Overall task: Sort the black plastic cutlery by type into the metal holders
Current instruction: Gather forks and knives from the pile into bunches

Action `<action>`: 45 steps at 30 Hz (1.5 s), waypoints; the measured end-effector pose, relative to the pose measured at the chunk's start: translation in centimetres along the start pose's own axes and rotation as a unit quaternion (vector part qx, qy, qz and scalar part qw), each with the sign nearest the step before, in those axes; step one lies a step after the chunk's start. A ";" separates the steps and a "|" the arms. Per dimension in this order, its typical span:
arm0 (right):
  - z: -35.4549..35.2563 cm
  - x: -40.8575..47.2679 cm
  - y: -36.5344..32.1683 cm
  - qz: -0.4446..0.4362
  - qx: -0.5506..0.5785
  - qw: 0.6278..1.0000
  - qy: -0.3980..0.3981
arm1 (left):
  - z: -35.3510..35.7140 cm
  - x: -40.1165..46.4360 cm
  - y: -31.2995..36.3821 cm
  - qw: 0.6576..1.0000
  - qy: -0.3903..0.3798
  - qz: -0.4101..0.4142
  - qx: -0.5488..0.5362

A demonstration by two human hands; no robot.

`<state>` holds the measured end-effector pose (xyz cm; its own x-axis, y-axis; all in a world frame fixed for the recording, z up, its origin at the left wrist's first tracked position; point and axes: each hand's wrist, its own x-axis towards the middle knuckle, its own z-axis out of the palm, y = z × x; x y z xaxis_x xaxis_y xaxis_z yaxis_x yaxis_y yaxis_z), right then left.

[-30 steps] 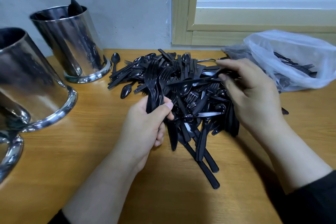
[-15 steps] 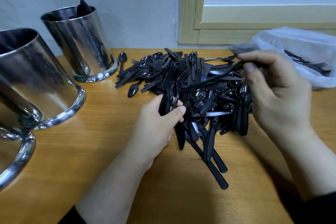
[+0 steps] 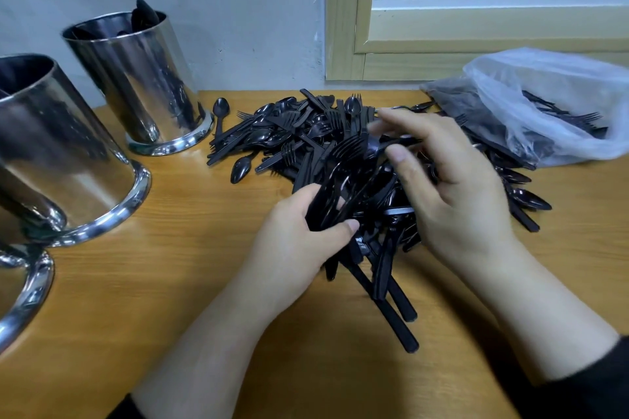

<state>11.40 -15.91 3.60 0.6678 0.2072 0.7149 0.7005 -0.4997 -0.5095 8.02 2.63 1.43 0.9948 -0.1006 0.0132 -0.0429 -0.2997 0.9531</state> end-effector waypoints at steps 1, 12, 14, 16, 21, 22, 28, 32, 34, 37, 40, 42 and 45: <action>0.3 0.0 0.0 -0.015 -0.019 1.000 -0.014 | 0.1 -0.1 0.1 1.000 -0.005 0.004 0.000; 0.3 -0.1 -0.1 0.051 0.020 0.991 -0.123 | 0.5 -0.4 0.3 1.000 -0.021 -0.009 -0.002; 0.1 -0.1 0.1 0.045 0.012 0.990 -0.131 | 0.4 -0.5 0.5 1.000 -0.018 -0.011 -0.013; -0.8 0.1 1.1 0.047 -0.028 0.994 -0.091 | 0.5 -0.7 0.7 0.999 -0.008 -0.013 -0.040; -7.0 -0.1 5.8 0.216 -0.159 0.957 0.107 | 1.3 -1.0 1.0 0.992 0.046 -0.023 -0.115; -7.7 -0.7 6.5 0.252 -0.173 0.950 0.068 | 1.6 -1.0 1.1 0.989 0.053 -0.020 -0.137; -6.5 -1.9 7.2 0.303 -0.226 0.925 -0.047 | 4.6 -0.9 2.6 0.964 0.059 -0.003 -0.260; -5.8 -1.5 7.7 0.333 -0.264 0.901 -0.090 | 5.8 -0.5 3.1 0.966 0.046 -0.002 -0.253; -6.6 -1.3 7.6 0.336 -0.257 0.901 -0.095 | 5.5 -0.5 3.0 0.969 0.054 -0.002 -0.240; -8.6 -1.3 7.0 0.336 -0.222 0.901 -0.161 | 4.9 -0.4 2.7 0.969 0.064 -0.005 -0.238; -9.5 -1.6 6.7 0.317 -0.210 0.881 -0.281 | 4.8 -0.1 2.5 0.968 0.062 -0.009 -0.242; -9.2 -1.7 7.1 0.309 -0.206 0.883 -0.288 | 4.9 -0.2 2.6 0.969 0.060 -0.011 -0.241; -8.8 -1.7 7.4 0.288 -0.198 0.898 -0.267 | 5.1 -0.2 2.8 0.970 0.062 -0.009 -0.237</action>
<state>13.25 -27.38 2.81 0.9903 0.1386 0.0019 0.1257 -0.8917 -0.4348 7.24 -2.99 2.56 0.9997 0.0235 0.0035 -0.0075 0.1718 0.9851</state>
